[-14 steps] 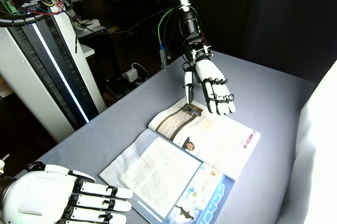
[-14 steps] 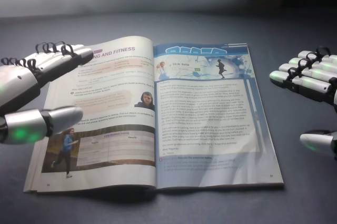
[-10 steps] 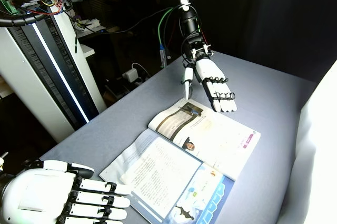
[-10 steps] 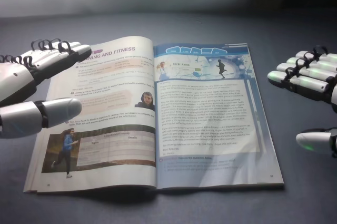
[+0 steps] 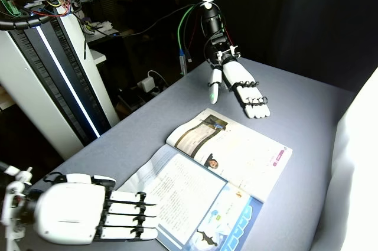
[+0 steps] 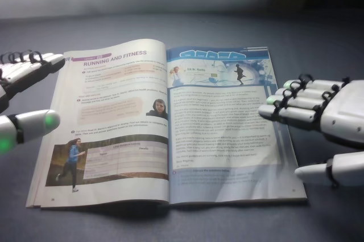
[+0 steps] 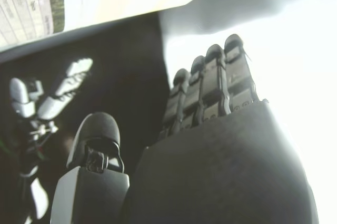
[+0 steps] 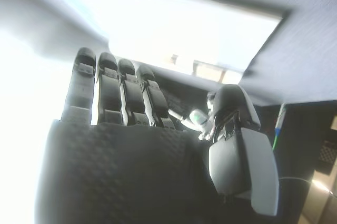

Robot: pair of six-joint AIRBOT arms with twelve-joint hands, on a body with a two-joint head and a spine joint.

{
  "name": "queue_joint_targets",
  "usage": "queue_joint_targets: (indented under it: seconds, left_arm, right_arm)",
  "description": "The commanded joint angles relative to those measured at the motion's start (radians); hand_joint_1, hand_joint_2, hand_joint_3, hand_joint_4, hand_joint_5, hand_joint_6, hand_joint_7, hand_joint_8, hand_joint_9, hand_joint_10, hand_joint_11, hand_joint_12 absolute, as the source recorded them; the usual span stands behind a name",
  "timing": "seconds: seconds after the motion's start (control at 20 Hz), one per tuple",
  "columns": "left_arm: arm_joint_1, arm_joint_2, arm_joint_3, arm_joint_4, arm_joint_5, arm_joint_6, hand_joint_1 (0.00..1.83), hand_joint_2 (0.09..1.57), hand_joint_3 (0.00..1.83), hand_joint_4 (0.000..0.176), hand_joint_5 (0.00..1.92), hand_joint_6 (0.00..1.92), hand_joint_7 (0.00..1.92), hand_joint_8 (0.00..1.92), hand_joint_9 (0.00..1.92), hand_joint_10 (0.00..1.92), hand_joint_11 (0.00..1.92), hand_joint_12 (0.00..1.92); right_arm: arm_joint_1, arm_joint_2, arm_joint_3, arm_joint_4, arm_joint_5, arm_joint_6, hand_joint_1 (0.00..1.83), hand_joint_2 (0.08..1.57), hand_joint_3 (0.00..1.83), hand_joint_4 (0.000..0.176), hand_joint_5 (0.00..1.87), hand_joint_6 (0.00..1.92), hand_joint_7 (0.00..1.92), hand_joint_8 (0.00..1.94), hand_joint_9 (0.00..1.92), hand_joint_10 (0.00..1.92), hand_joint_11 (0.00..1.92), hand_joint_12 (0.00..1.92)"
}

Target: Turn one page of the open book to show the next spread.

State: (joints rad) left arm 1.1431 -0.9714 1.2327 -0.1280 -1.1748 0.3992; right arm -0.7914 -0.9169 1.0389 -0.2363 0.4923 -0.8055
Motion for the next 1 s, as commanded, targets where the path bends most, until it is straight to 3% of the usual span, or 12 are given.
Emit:
queue_joint_targets:
  seconds: [0.0,0.3,0.5,0.55,0.6,0.7,0.8,0.95]
  left_arm:
    - [0.006,0.009,-0.004,-0.032,-0.138,-0.003,0.10,1.37,0.00,0.000,0.01,0.00,0.00,0.00,0.00,0.00,0.00,0.00]
    - [0.043,0.012,-0.017,-0.052,-0.153,-0.002,0.14,1.34,0.00,0.000,0.04,0.01,0.00,0.00,0.00,0.00,0.00,0.00]
    - [0.072,0.008,-0.024,-0.061,-0.143,-0.003,0.08,1.35,0.00,0.000,0.04,0.00,0.00,0.00,0.00,0.00,0.06,0.04]
    - [0.087,0.008,-0.028,-0.069,-0.143,-0.006,0.06,1.35,0.00,0.000,0.04,0.00,0.00,0.00,0.00,0.00,0.01,0.23]
    - [0.101,0.008,-0.031,-0.076,-0.145,-0.008,0.03,1.35,0.00,0.000,0.02,0.01,0.00,0.00,0.00,0.00,0.00,0.08]
    - [0.119,0.005,-0.036,-0.089,-0.151,-0.009,0.00,1.35,0.00,0.025,0.02,0.01,0.00,0.00,0.00,0.00,0.00,0.00]
    - [0.125,-0.005,-0.035,-0.088,-0.142,-0.015,0.00,1.37,0.01,0.000,0.05,0.02,0.00,0.00,0.00,0.00,0.00,0.00]
    - [0.133,-0.024,-0.029,-0.085,-0.122,-0.024,0.00,1.42,0.03,0.018,0.09,0.03,0.00,0.00,0.00,0.00,0.00,0.00]
  right_arm:
    - [0.013,-0.007,0.009,0.002,0.062,0.008,0.21,1.23,0.00,0.000,0.00,0.00,0.00,0.00,0.00,0.00,0.00,0.00]
    - [0.013,-0.087,0.062,-0.011,0.001,0.017,0.18,1.23,0.00,0.000,0.00,0.00,0.00,0.00,0.00,0.00,0.00,0.00]
    - [0.029,-0.140,0.097,-0.052,-0.001,0.060,0.02,1.23,0.00,0.000,0.00,0.00,0.00,0.00,0.00,0.00,0.00,0.00]
    - [0.042,-0.153,0.102,-0.072,-0.001,0.070,0.00,1.20,0.00,0.000,0.00,0.00,0.00,0.00,0.00,0.00,0.00,0.00]
    - [0.055,-0.164,0.107,-0.088,-0.001,0.075,0.00,1.19,0.00,0.000,0.00,0.00,0.00,0.00,0.00,0.00,0.00,0.00]
    - [0.078,-0.191,0.120,-0.110,0.000,0.087,0.00,1.15,0.00,0.000,0.00,0.00,0.00,0.00,0.00,0.00,0.00,0.00]
    - [0.103,-0.227,0.140,-0.125,0.019,0.096,0.00,1.16,0.00,0.000,0.00,0.00,0.00,0.00,0.00,0.00,0.00,0.00]
    - [0.152,-0.286,0.171,-0.146,0.056,0.097,0.00,1.18,0.00,0.000,0.00,0.00,0.00,0.00,0.00,0.00,0.00,0.00]
